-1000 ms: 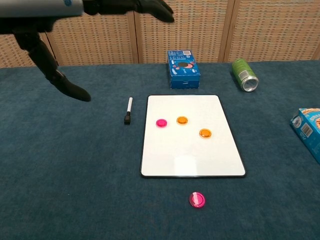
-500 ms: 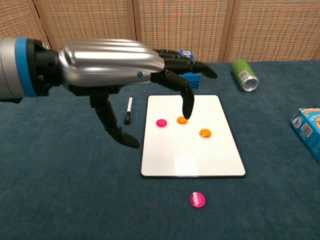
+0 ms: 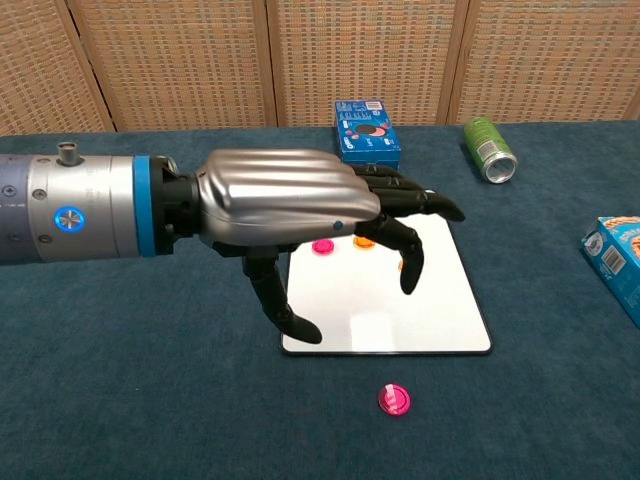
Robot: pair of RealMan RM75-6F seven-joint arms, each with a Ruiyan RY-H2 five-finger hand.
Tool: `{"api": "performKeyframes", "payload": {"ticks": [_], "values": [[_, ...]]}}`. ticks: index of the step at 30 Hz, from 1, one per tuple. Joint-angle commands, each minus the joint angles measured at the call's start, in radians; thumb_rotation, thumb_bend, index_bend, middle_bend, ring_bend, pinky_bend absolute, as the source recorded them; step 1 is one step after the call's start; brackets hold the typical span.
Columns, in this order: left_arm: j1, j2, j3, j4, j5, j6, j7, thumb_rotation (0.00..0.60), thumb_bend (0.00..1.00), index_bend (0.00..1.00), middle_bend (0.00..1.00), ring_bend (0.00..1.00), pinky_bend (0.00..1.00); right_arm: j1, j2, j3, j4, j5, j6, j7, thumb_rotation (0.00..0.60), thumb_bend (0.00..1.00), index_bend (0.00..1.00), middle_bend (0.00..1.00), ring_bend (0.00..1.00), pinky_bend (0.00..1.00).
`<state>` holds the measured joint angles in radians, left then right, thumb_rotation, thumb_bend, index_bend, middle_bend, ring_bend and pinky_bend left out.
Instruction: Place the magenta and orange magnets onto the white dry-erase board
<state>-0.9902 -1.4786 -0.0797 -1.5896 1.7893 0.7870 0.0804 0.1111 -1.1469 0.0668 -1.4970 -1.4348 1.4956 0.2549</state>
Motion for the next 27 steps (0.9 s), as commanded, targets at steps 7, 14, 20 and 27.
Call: {"api": "performKeyframes", "payload": {"ticks": [7, 14, 20, 27], "values": [[-0.016, -0.128, 0.056, 0.161, 0.044, 0.068, 0.001, 0.600, 0.19, 0.33, 0.00, 0.00, 0.00, -0.005, 0.003, 0.009, 0.000, -0.002, -0.010, 0.004, 0.600, 0.00, 0.00, 0.00, 0.00, 0.01], [-0.022, -0.204, 0.074, 0.256, 0.056, 0.108, -0.030, 0.600, 0.19, 0.33, 0.00, 0.00, 0.00, -0.008, 0.005, 0.013, 0.000, -0.004, -0.014, 0.005, 0.600, 0.00, 0.00, 0.00, 0.00, 0.01], [-0.048, -0.275, 0.078, 0.336, 0.041, 0.090, -0.052, 0.600, 0.19, 0.33, 0.00, 0.00, 0.00, -0.007, 0.003, 0.014, 0.004, -0.006, -0.030, 0.007, 0.600, 0.00, 0.00, 0.00, 0.00, 0.01], [-0.073, -0.325, 0.088, 0.387, 0.031, 0.081, -0.078, 0.600, 0.19, 0.33, 0.00, 0.00, 0.00, -0.009, 0.005, 0.019, 0.007, -0.002, -0.038, 0.010, 0.600, 0.00, 0.00, 0.00, 0.00, 0.01]]}}
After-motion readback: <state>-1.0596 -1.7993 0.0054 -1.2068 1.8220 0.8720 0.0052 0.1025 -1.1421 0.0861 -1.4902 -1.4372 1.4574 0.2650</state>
